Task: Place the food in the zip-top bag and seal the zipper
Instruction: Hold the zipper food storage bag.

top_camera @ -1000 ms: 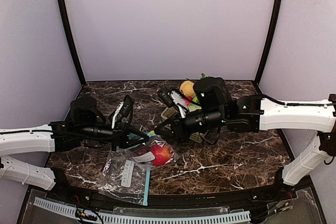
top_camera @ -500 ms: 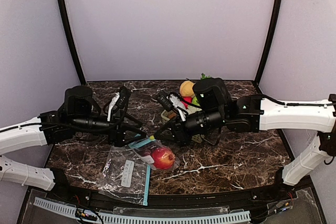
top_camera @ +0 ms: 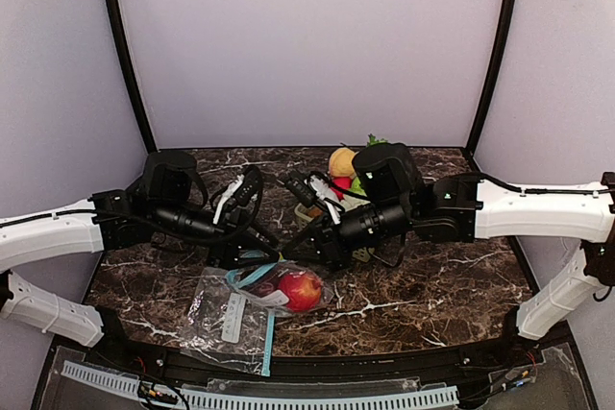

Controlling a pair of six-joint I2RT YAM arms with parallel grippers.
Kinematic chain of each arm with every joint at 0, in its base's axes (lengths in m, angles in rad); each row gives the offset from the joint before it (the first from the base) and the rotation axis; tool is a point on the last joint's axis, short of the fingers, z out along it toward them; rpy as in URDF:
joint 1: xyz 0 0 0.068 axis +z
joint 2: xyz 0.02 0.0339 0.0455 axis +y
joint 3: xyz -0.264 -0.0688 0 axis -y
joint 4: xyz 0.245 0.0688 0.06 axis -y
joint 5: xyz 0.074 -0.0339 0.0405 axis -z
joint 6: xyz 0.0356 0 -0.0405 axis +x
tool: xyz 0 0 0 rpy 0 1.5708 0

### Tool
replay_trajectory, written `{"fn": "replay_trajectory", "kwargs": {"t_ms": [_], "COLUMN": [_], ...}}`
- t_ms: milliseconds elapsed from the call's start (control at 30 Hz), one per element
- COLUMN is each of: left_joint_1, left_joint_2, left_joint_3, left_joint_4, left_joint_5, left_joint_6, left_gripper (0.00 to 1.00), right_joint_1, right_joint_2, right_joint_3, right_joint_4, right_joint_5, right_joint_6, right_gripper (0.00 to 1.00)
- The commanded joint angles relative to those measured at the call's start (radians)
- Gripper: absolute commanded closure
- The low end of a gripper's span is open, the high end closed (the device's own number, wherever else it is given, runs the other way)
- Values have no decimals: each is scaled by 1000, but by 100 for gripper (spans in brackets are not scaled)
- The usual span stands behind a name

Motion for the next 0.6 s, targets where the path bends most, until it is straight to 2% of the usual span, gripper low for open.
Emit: {"fn": "replay_trajectory", "kwargs": {"t_ms": [0,367,567], "left_joint_1": [-6,-5,-5], "left_joint_2": [21,45,34], "left_joint_3": [31,22,1], "left_joint_4": [-18,-1,23], "left_joint_5": [80,101,100], "left_joint_6": [17,6,-12], "left_gripper": [58,82,98], "right_joint_1": [-6,-13,-17], "right_joint_2": [-8,-6,-4], "right_joint_3": [25,25,24], "right_joint_4": [15,16,5], "right_joint_5": [-13,1,26], "right_joint_6": [-7,-3,3], "right_gripper": [100,100,100]}}
